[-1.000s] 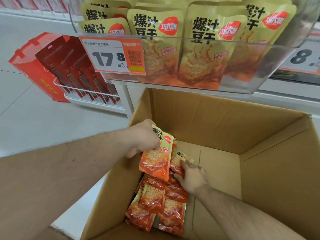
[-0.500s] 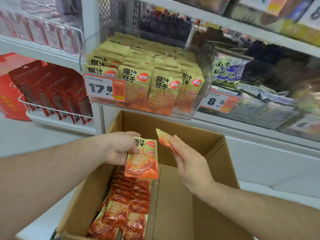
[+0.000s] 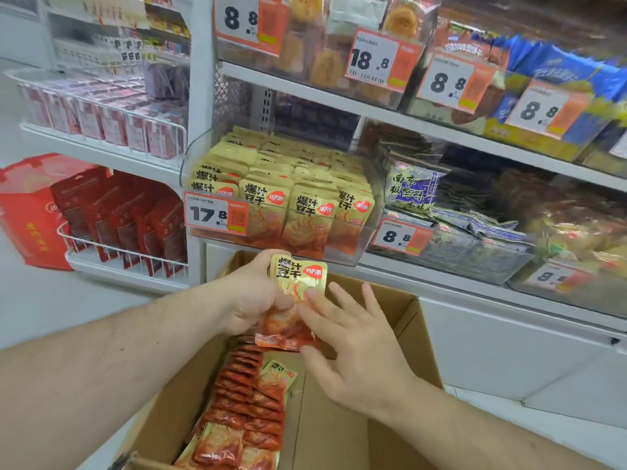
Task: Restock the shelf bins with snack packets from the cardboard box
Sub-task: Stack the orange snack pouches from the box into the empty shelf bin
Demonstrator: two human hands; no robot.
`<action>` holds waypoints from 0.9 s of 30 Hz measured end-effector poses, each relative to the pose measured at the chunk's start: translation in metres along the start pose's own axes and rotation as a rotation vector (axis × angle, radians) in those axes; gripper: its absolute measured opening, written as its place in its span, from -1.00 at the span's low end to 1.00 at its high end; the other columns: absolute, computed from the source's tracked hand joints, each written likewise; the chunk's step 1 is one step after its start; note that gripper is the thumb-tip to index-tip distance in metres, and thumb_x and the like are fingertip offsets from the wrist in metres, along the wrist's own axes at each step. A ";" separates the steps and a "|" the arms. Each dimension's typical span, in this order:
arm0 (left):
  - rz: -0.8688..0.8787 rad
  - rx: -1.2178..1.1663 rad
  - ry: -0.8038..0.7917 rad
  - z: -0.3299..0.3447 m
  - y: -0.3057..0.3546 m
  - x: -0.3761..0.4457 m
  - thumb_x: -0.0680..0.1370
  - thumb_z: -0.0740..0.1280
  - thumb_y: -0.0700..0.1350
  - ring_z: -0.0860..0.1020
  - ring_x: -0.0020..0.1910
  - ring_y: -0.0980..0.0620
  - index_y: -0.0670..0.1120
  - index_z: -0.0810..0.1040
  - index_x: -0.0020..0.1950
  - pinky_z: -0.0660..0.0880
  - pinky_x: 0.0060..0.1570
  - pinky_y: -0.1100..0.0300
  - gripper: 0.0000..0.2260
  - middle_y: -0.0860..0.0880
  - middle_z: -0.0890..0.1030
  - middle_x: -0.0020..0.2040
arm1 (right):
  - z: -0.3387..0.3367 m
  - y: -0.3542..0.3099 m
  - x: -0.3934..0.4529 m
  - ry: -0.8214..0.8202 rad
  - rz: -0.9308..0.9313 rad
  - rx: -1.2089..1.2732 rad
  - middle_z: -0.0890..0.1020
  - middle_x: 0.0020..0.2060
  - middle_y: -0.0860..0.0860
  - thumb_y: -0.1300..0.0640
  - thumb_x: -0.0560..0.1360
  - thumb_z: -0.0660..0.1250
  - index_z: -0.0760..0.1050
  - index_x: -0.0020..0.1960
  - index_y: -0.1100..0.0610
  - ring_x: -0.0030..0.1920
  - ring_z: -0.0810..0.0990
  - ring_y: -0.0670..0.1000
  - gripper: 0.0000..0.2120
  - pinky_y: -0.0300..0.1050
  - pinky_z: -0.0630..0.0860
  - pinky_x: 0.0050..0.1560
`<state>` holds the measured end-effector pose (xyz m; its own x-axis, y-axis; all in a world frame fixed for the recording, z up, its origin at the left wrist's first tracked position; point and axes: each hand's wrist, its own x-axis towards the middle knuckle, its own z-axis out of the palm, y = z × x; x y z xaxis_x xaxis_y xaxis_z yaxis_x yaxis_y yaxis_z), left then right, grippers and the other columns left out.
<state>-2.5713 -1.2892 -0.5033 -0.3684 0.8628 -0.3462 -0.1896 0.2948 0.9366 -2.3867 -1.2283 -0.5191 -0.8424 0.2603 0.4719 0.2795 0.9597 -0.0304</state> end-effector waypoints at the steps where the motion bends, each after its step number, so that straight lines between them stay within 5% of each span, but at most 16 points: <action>1: 0.046 0.148 0.018 -0.001 0.002 -0.002 0.49 0.30 -0.50 0.63 0.06 -0.23 0.19 0.32 0.40 0.62 0.02 -0.18 -0.29 -0.18 0.61 0.10 | -0.007 0.006 0.006 0.056 0.031 0.031 0.60 0.28 -0.02 -0.10 0.42 0.26 0.58 0.27 0.04 0.32 0.54 0.14 -0.52 0.37 0.31 0.36; 3: 0.140 0.398 0.008 0.001 0.011 -0.012 0.48 0.37 -0.43 0.65 -0.07 -0.18 0.30 0.21 0.44 0.66 -0.16 -0.07 -0.20 -0.13 0.61 0.06 | -0.023 0.020 0.022 0.123 0.128 0.080 0.63 0.22 -0.01 -0.13 0.36 0.31 0.57 0.27 0.08 0.25 0.56 0.08 -0.46 0.24 0.43 0.31; 5: 0.230 0.576 -0.031 0.007 0.020 -0.021 0.49 0.39 -0.37 0.61 -0.22 -0.05 0.32 0.08 0.48 0.57 -0.36 0.14 -0.17 -0.04 0.59 0.03 | -0.038 0.029 0.035 -0.030 0.275 0.154 0.51 0.35 -0.03 -0.19 0.36 0.40 0.40 0.44 0.07 0.36 0.44 0.02 -0.29 0.10 0.36 0.39; 8: 0.367 0.816 -0.091 0.019 0.029 -0.028 0.54 0.37 -0.27 0.61 -0.11 0.07 0.30 -0.10 0.54 0.58 -0.11 0.16 -0.14 0.06 0.56 0.17 | -0.046 0.033 0.045 -0.294 0.369 0.308 0.41 0.40 -0.11 -0.12 0.36 0.53 0.15 0.55 -0.02 0.37 0.39 -0.09 -0.11 -0.14 0.34 0.39; 11: 0.437 0.944 -0.108 0.030 0.032 -0.028 0.58 0.34 -0.22 0.54 -0.17 0.20 0.28 -0.21 0.56 0.43 -0.19 0.36 -0.13 0.10 0.52 0.15 | -0.048 0.036 0.048 -0.307 0.369 0.337 0.60 0.16 -0.10 0.00 0.41 0.51 0.33 0.44 -0.07 0.11 0.56 -0.08 -0.34 -0.14 0.50 0.16; 13: 0.465 0.936 -0.102 0.035 0.031 -0.024 0.58 0.35 -0.20 0.54 0.02 0.17 0.29 -0.25 0.55 0.40 -0.06 0.39 -0.11 0.15 0.42 0.22 | -0.051 0.036 0.048 -0.323 0.396 0.343 0.64 0.00 -0.10 0.03 0.44 0.49 0.47 0.28 -0.04 -0.06 0.57 -0.09 -0.55 -0.13 0.52 0.04; 16: 0.544 0.906 -0.028 0.033 0.032 -0.015 0.55 0.41 -0.11 0.42 0.25 0.14 0.20 -0.14 0.59 0.40 0.22 0.26 -0.15 0.15 0.28 0.34 | -0.064 0.041 0.051 -0.344 0.452 0.283 0.62 -0.18 -0.09 0.02 0.45 0.47 0.51 -0.01 -0.01 -0.17 0.56 -0.05 -0.82 -0.07 0.53 -0.09; 21: 0.649 1.124 0.245 0.015 0.045 0.007 0.56 0.32 -0.05 0.32 0.41 0.00 0.02 0.27 0.52 0.35 0.37 0.06 -0.46 0.06 0.27 0.42 | -0.122 0.061 0.109 -0.380 0.534 -0.059 0.57 -0.27 -0.01 0.09 0.40 0.46 0.49 -0.15 0.12 -0.24 0.54 -0.01 -0.83 -0.13 0.43 -0.32; 27: 0.544 1.372 0.254 0.015 0.050 0.023 0.56 0.23 -0.06 -0.08 0.59 -0.05 0.01 0.19 0.55 0.08 0.47 -0.05 -0.44 0.00 0.07 0.59 | -0.136 0.081 0.202 -0.509 0.622 -0.229 0.55 -0.41 0.09 0.12 0.39 0.50 0.49 -0.24 0.22 -0.50 0.51 0.04 -0.77 -0.26 0.39 -0.50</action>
<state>-2.5757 -1.2486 -0.4639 -0.2830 0.9407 0.1870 0.9450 0.2402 0.2220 -2.4718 -1.1121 -0.3066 -0.5935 0.8043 -0.0288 0.8027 0.5941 0.0521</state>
